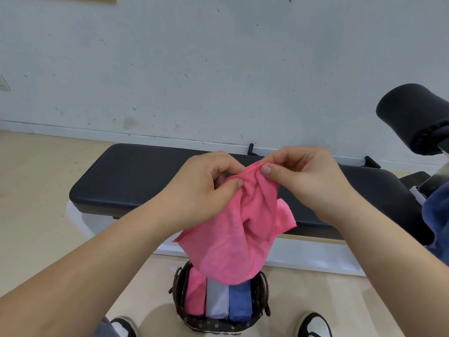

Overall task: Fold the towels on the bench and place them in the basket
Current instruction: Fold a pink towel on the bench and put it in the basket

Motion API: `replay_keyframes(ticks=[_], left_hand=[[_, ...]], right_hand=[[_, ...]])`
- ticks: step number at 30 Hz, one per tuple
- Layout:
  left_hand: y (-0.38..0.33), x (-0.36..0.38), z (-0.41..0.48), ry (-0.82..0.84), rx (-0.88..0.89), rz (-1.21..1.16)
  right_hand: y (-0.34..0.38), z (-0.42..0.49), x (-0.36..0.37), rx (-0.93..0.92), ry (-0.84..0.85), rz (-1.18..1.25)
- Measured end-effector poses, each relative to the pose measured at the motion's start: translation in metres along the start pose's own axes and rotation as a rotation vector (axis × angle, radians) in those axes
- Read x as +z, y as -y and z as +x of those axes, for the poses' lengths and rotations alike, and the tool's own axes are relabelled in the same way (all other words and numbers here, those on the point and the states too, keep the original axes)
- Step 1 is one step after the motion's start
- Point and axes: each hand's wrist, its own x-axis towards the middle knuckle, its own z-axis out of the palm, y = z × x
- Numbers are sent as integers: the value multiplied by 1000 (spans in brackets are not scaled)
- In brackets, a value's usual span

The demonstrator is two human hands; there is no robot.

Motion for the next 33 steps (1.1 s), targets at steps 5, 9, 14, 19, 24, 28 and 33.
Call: replay_keyframes(ticks=[5,9,14,19,24,28,33], left_hand=[[1,3,-1,234,-68,71],[6,1,-5,449,-226,150],[5,-19,-10,448,-284,50],[3,-40,-16,339,-258,-73],[0,-46,-15,127,-256,-176],[7,-40,-5,56,-319,-166],[38,-39,12,102,-397,112]], right_hand=[[10,-2,10,-73,-134,-6],[8,-5,9,-17,-338,46],[8,-16,-12,99,-577,324],[8,-30,-40,156,-732,293],[-14,-32,-61,234,-742,-15],[-44,-23,-54,282,-626,-192],[-61,1,-49,326,-612,-82]])
